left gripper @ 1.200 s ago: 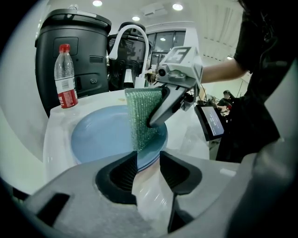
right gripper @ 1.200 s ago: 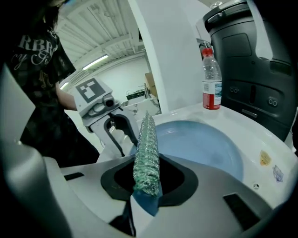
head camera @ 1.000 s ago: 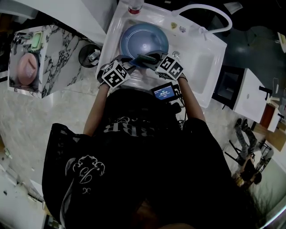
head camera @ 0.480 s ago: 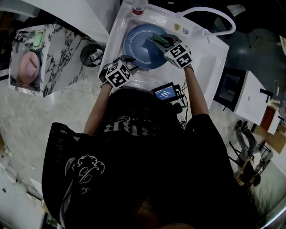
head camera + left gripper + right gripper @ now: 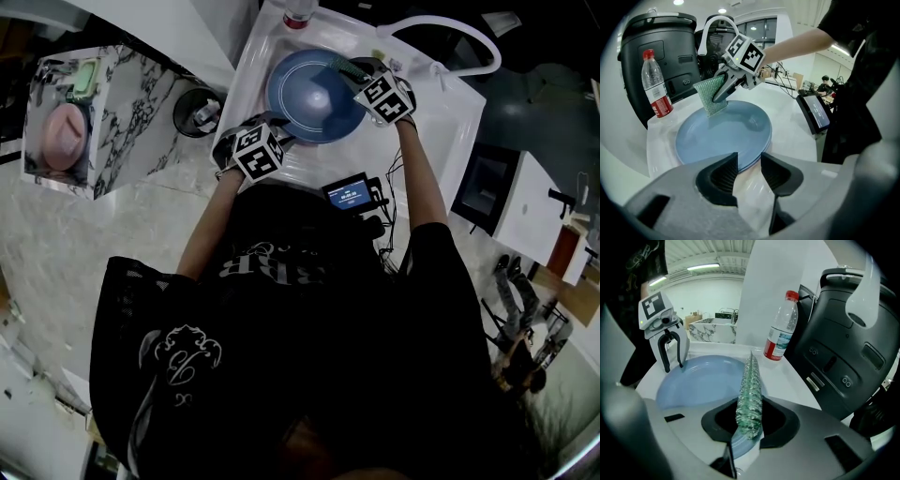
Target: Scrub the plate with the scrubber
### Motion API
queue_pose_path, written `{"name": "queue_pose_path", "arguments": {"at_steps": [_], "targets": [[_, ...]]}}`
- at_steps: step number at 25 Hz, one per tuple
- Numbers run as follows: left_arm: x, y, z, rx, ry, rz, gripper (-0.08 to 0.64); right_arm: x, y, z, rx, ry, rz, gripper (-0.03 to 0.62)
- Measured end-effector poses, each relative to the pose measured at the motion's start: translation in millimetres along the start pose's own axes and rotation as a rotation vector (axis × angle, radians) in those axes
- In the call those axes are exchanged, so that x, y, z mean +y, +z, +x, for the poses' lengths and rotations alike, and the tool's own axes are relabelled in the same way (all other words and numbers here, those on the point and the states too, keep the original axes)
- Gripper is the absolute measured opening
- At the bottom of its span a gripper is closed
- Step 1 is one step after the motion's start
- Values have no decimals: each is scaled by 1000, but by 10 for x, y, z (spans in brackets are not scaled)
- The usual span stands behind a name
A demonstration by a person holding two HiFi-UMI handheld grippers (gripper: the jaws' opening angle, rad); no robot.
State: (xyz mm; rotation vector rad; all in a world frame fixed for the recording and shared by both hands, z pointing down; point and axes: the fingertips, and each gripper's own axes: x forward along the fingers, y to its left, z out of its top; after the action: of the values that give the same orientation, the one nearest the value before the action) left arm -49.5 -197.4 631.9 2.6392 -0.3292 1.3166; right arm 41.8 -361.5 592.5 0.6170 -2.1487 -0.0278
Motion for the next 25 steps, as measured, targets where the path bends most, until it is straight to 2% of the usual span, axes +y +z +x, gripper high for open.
{"name": "queue_pose_path", "arguments": {"at_steps": [7,16,20,25], "targets": [[18,-9,17,21,-7,-9,153,174,-140,-111,-7,-10,151,91],[9,7,21,25,10,-25,155,732,-231,-392,-55,71,298,91],[4,0,36,29,21,-27,156,1115,-76,-420,-73,143,292,91],[-22,-15,42,32,25,-40,156,1577,157,-363,-71,221,178,91]]}}
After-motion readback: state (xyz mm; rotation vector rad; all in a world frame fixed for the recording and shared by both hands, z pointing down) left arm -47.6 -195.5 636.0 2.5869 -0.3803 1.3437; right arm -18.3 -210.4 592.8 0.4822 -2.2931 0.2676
